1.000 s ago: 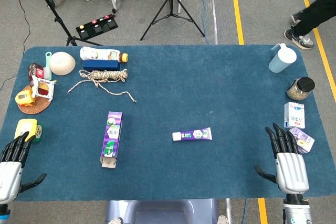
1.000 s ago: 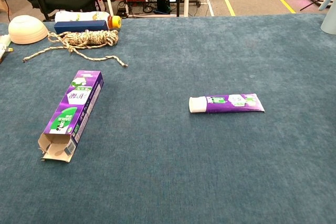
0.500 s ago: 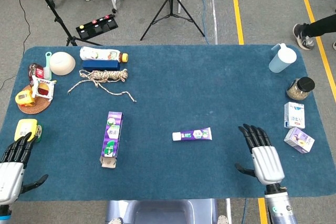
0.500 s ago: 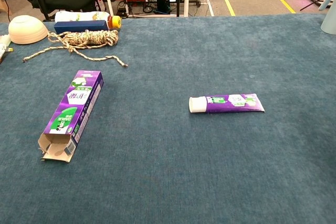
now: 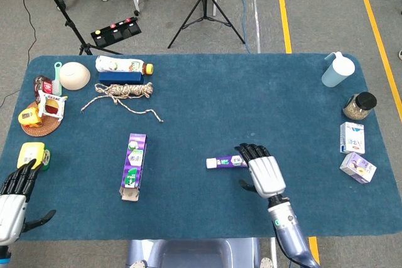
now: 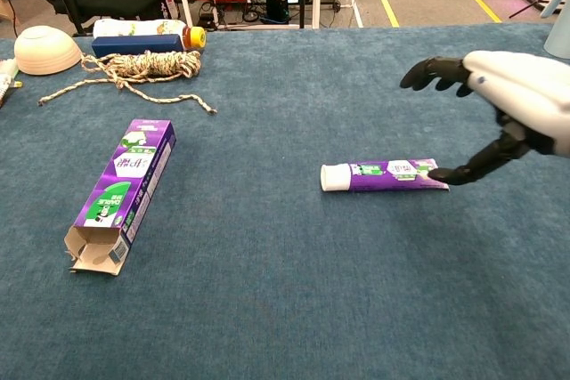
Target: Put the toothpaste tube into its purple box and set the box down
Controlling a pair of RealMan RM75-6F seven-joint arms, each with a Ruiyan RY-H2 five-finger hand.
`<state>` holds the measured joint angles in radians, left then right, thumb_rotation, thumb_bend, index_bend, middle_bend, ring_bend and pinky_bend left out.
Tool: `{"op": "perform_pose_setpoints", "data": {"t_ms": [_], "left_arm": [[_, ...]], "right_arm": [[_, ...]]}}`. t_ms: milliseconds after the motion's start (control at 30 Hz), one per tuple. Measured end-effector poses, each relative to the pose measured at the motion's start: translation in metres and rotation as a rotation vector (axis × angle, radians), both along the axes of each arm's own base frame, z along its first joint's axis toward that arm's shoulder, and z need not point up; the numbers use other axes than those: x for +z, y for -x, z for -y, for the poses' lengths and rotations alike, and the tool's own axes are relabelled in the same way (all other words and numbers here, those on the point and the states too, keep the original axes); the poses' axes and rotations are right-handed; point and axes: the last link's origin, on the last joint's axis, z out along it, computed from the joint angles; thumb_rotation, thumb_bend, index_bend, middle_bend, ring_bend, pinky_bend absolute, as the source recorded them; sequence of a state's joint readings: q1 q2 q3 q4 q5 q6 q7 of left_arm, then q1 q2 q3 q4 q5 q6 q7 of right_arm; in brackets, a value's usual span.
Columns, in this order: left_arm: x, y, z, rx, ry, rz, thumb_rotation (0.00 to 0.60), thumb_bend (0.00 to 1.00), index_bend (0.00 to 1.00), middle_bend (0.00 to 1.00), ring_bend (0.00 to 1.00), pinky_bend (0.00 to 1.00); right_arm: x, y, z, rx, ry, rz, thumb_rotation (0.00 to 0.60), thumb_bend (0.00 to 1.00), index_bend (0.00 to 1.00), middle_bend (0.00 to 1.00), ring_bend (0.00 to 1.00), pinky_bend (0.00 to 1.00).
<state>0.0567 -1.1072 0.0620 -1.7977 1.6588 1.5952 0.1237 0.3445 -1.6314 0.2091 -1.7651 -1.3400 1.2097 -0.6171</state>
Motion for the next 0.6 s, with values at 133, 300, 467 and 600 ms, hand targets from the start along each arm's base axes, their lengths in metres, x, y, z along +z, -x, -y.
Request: {"op": "perform_pose_setpoints", "data": {"t_ms": [133, 300, 467, 600], "left_arm": [[-0.001, 0.001, -0.001, 0.007, 0.005, -0.001, 0.600, 0.06, 0.00, 0.00, 0.00, 0.09], [-0.003, 0.002, -0.004, 0.018, 0.021, -0.008, 0.600, 0.07, 0.00, 0.00, 0.00, 0.09], [-0.003, 0.003, -0.005, 0.027, 0.017, -0.010, 0.600, 0.07, 0.00, 0.00, 0.00, 0.09], [-0.005, 0.003, -0.006, 0.030, 0.030, -0.015, 0.600, 0.07, 0.00, 0.00, 0.00, 0.09]], "right_arm": [[-0.015, -0.005, 0.010, -0.017, -0.008, -0.028, 0.600, 0.23, 0.23, 0.23, 0.23, 0.24], [-0.030, -0.010, 0.021, -0.029, -0.005, -0.083, 0.600, 0.24, 0.24, 0.24, 0.24, 0.24], [-0.038, -0.012, 0.027, -0.060, -0.021, -0.127, 0.600, 0.24, 0.26, 0.25, 0.26, 0.24], [-0.043, -0.014, 0.029, -0.073, -0.037, -0.141, 0.600, 0.24, 0.29, 0.28, 0.28, 0.25]]}}
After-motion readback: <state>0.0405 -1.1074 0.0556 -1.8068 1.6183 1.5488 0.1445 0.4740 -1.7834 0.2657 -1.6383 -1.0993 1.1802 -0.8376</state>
